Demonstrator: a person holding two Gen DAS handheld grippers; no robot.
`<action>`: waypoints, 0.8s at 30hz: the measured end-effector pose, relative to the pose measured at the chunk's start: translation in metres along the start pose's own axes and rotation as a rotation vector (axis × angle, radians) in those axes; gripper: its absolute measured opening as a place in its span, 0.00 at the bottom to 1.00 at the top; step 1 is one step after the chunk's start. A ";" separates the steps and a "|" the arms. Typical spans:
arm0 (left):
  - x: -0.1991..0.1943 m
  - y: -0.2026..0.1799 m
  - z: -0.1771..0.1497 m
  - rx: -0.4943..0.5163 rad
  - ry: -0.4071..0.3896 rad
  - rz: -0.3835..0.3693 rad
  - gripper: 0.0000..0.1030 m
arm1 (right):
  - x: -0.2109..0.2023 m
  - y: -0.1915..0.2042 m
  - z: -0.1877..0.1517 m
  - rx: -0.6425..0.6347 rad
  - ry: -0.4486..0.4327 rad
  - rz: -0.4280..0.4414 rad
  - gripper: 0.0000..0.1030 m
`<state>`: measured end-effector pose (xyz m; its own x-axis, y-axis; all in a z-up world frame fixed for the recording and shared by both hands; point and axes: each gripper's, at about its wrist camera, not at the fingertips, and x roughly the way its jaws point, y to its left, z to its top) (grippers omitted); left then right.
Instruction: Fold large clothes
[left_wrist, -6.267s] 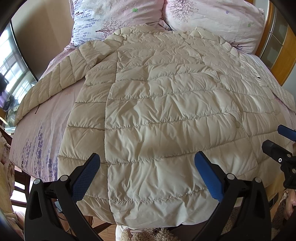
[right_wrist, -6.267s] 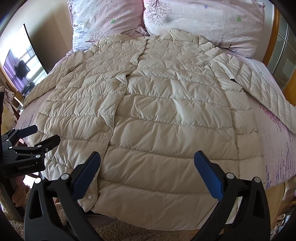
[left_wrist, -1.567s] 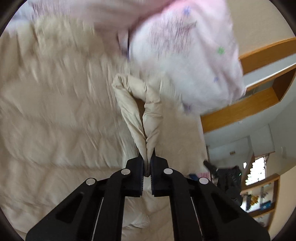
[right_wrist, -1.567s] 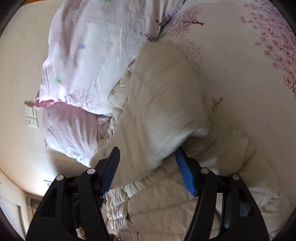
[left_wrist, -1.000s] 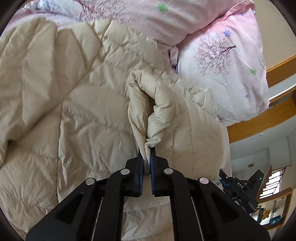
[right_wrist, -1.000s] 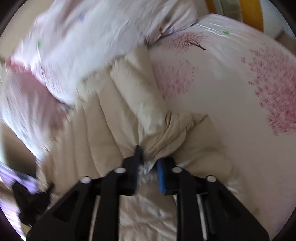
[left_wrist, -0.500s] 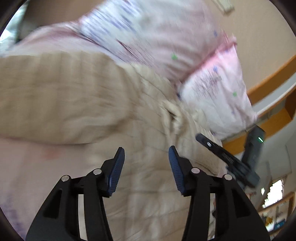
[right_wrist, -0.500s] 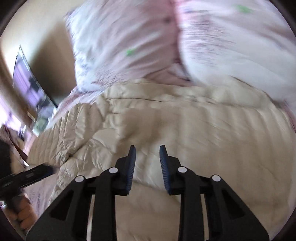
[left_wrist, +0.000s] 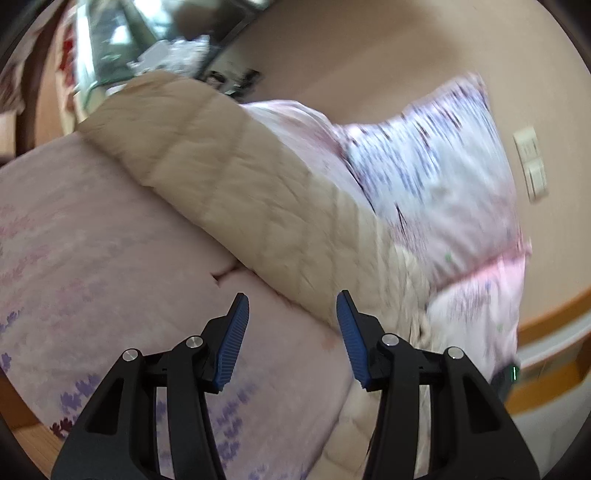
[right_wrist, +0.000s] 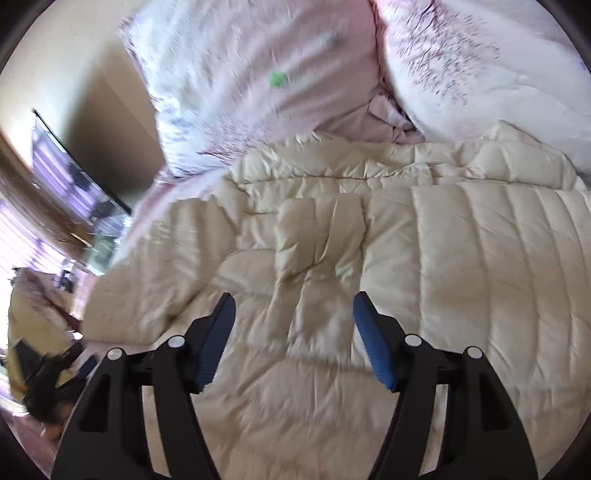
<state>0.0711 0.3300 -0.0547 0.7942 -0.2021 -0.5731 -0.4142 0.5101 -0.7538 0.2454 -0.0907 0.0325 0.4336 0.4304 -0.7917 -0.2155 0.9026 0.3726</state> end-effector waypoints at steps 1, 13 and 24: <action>0.002 0.003 0.002 -0.030 -0.012 0.005 0.48 | -0.007 -0.002 -0.003 0.007 0.001 0.017 0.65; 0.016 0.035 0.032 -0.273 -0.087 -0.020 0.35 | -0.030 -0.019 -0.034 0.069 0.054 0.128 0.66; -0.002 -0.002 0.047 -0.159 -0.111 -0.092 0.03 | -0.065 -0.045 -0.042 0.059 -0.035 0.104 0.67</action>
<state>0.0915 0.3683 -0.0368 0.8725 -0.1439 -0.4670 -0.3953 0.3539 -0.8476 0.1904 -0.1600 0.0467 0.4424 0.5206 -0.7302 -0.2094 0.8517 0.4803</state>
